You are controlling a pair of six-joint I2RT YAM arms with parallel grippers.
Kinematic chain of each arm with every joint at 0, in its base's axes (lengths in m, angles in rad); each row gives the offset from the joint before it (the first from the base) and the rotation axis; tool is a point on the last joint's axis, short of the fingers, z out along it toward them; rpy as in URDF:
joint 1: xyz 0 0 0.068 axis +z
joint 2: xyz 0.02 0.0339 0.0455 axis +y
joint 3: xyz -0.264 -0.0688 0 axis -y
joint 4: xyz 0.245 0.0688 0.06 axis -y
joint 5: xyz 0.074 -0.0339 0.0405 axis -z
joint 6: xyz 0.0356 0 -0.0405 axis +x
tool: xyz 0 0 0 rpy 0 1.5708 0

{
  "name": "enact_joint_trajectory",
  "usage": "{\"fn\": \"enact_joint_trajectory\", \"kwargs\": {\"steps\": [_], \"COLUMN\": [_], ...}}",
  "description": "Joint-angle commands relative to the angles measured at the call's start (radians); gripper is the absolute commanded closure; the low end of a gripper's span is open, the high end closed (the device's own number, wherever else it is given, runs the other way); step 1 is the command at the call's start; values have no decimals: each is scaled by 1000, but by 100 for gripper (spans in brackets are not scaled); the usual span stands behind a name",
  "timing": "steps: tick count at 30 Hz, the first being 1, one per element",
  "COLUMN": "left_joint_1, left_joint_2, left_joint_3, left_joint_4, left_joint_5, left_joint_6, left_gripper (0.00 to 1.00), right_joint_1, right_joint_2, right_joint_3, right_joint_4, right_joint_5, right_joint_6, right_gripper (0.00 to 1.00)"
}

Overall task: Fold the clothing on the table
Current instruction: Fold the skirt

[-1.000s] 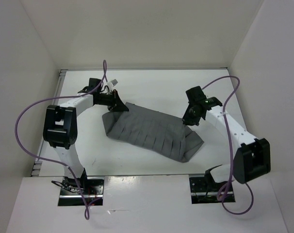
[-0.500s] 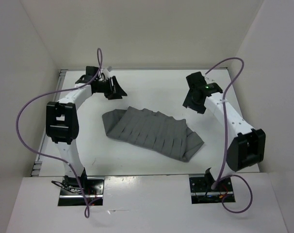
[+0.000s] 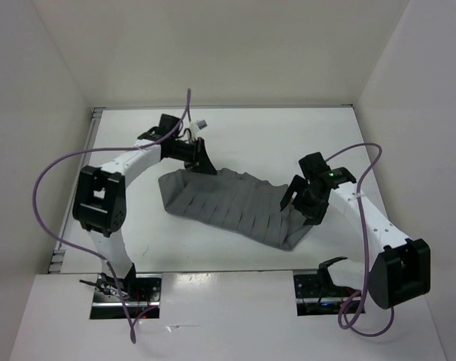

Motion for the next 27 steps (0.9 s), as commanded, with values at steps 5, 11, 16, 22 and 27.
{"fn": "enact_joint_trajectory", "kwargs": {"steps": [5, 11, 16, 22, 27], "left_joint_1": [-38, -38, 33, 142, 165], "left_joint_2": [247, 341, 341, 341, 341], "left_joint_3": [109, 153, 95, 37, 37], "left_joint_4": [-79, -145, -134, -97, -97], "left_joint_5": [-221, -422, -536, -548, -524], "left_joint_6": [38, 14, -23, -55, -55], "left_gripper": [92, 94, 95, 96, 96], "right_joint_1": [2, 2, 24, 24, 24], "right_joint_2": [-88, -111, -102, -10, 111], "right_joint_3": [-65, -85, -117, -96, -44], "right_joint_4": [3, 23, 32, 97, 172], "right_joint_5": [-103, -141, -154, -132, -123], "right_joint_6": [73, 103, 123, 123, 79], "right_gripper": [7, 7, 7, 7, 6]}}
